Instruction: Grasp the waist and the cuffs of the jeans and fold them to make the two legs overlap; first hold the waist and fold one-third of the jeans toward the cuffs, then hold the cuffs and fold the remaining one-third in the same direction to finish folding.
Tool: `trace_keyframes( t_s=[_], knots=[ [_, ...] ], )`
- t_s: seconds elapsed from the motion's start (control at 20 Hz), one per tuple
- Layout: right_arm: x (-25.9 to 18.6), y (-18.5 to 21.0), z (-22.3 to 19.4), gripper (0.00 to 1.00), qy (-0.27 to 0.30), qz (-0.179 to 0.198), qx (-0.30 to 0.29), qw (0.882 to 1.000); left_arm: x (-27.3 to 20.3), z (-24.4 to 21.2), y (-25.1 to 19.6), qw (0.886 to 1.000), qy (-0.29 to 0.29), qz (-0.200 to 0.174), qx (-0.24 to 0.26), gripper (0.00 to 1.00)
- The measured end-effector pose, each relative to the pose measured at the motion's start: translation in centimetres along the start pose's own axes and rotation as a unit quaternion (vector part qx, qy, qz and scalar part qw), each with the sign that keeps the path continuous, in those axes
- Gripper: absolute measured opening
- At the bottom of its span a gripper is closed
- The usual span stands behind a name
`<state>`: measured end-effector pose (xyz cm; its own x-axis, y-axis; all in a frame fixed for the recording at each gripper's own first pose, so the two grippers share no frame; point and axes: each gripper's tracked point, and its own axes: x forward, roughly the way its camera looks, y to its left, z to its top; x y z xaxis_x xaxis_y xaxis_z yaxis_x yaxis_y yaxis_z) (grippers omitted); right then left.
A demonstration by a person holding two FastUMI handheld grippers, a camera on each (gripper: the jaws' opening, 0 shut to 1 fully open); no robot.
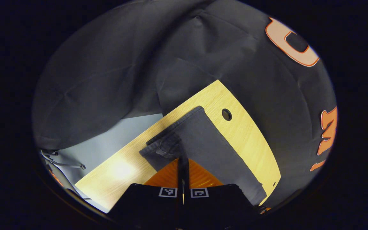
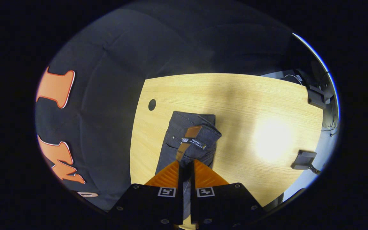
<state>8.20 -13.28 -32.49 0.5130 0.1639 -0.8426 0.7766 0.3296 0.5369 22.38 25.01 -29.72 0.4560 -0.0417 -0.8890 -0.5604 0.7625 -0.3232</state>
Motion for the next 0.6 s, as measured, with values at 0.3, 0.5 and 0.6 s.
trace_keyframes(
  t_s=[0.3,0.5,0.6],
  knots=[
    [3.3,2.6,1.1,0.1,0.008,-0.013,-0.002,1.0,2.6,3.0,-2.8,0.999,0.008,0.008,0.036,0.01],
    [6.3,3.9,1.3,0.09,0.015,-0.03,-0.014,0.999,3.7,3.8,-4.7,0.996,0.015,0.024,0.082,0.01],
    [7.4,4.5,1.3,0.1,0.024,-0.038,-0.01,0.999,3.9,3.9,-4.9,0.995,0.023,0.03,0.09,0.01]
  ],
)
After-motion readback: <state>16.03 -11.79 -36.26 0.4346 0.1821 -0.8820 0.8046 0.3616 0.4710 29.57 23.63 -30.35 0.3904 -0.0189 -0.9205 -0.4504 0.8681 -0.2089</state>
